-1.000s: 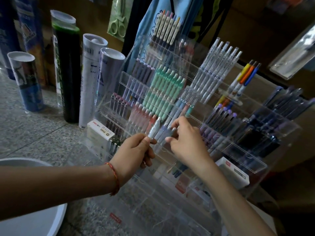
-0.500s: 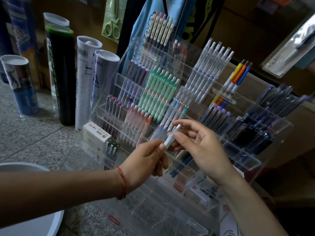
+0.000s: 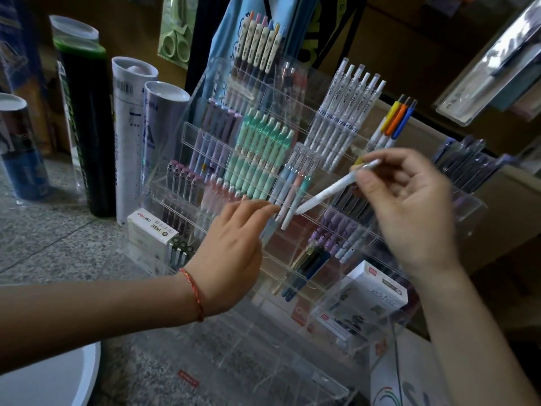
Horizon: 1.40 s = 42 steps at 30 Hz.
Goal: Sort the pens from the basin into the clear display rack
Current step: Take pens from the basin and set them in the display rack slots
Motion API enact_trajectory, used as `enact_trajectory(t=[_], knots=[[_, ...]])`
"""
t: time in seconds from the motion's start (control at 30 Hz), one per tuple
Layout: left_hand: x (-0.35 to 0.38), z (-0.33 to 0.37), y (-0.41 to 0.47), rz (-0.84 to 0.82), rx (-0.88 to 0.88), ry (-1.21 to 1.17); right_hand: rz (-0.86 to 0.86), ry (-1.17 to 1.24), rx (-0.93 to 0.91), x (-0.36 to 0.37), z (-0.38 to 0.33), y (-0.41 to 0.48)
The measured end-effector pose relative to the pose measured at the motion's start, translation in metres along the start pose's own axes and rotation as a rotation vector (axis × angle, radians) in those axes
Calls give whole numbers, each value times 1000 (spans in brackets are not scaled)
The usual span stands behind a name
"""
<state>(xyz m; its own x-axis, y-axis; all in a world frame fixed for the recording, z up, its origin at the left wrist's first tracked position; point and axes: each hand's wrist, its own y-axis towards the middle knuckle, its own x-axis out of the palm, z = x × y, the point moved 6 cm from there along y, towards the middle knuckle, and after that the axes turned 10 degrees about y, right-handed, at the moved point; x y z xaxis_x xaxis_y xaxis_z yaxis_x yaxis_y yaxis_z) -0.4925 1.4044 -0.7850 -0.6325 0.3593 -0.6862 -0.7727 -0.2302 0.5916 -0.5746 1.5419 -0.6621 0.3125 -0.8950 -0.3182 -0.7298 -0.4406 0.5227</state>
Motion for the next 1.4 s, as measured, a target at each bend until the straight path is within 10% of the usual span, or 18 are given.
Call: enact_trajectory(t=[0.2,0.77,0.9,1.03,1.23,1.4], knots=[[14,-5,-5,-23,157,303,-190,-161,138,46,48,-17],[3,-24,-22,17,64,50,-331,-371,289,66,63,-23],[-19,-73,-62,24,-93,-44,-147,-148,-15,69,17,-31],[-37,-152,-126,18,-492,43,-471,38,46,156,19,-68],[-63,-262,-294,-533,-941,433,-1145,-41,475,332,88,-179],[-79,-284,-366,-695,-1104,580,-1197,-69,765,402,137,-237]])
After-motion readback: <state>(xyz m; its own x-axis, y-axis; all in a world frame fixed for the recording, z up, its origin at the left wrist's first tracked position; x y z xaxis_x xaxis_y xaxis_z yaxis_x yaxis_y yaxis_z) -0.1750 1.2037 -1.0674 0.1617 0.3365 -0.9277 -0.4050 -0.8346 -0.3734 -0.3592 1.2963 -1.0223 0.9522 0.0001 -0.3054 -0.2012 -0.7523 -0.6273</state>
